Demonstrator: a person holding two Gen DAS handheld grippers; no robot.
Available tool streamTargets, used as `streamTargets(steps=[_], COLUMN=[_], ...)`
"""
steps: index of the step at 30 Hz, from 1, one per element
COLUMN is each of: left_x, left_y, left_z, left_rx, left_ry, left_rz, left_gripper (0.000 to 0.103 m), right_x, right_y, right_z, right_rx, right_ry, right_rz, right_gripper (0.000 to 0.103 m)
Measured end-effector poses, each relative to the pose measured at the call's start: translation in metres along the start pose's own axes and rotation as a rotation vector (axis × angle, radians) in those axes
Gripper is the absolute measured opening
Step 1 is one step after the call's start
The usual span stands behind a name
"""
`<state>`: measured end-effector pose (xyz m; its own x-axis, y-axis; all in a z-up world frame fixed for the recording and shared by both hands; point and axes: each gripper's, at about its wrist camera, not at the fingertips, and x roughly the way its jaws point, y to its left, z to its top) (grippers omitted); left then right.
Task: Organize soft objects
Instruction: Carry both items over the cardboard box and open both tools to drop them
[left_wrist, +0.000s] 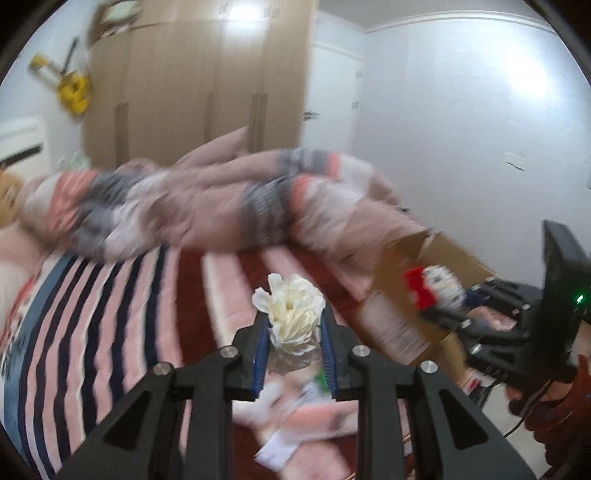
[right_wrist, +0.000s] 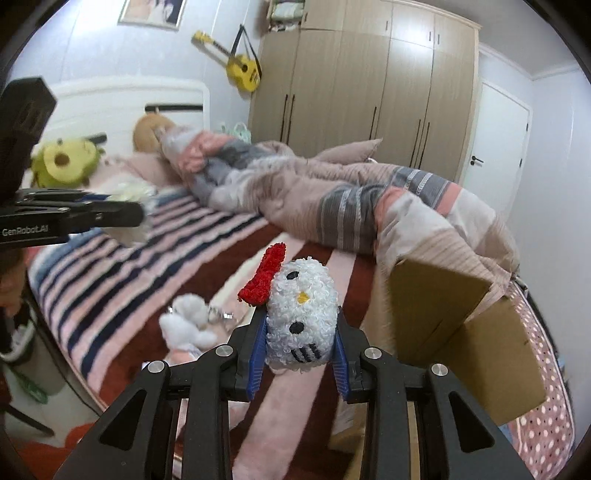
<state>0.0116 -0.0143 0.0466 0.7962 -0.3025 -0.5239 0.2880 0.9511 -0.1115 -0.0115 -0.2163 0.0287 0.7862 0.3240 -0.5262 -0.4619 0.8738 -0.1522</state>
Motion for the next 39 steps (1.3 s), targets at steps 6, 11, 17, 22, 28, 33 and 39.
streamTargets(steps=[6, 11, 17, 22, 28, 33, 39], left_x=[0.035, 0.096, 0.167, 0.191, 0.186, 0.144, 0.081], left_y=[-0.078, -0.134, -0.176, -0.181, -0.177, -0.157, -0.106], left_z=[0.064, 0.09, 0.091, 0.087, 0.086, 0.091, 0.095], left_rx=[0.103, 0.167, 0.216, 0.193, 0.219, 0.216, 0.201], left_ry=[0.019, 0.141, 0.325, 0.391, 0.319, 0.206, 0.075], left_rz=[-0.136, -0.257, -0.284, -0.273, -0.214, -0.235, -0.111], left_gripper=[0.022, 0.022, 0.023, 0.04, 0.082, 0.098, 0.102], right_x=[-0.015, -0.001, 0.021, 0.028, 0.034, 0.015, -0.021], right_y=[-0.069, -0.116, -0.14, -0.147, -0.141, -0.132, -0.102], right_z=[0.005, -0.01, -0.027, -0.04, -0.042, -0.034, -0.016], right_rx=[0.069, 0.108, 0.117, 0.13, 0.102, 0.113, 0.093], right_ry=[0.02, 0.114, 0.218, 0.257, 0.262, 0.167, 0.033], right_rz=[-0.027, -0.066, -0.06, -0.049, -0.038, -0.013, 0.106], right_gripper=[0.027, 0.027, 0.028, 0.029, 0.051, 0.054, 0.062])
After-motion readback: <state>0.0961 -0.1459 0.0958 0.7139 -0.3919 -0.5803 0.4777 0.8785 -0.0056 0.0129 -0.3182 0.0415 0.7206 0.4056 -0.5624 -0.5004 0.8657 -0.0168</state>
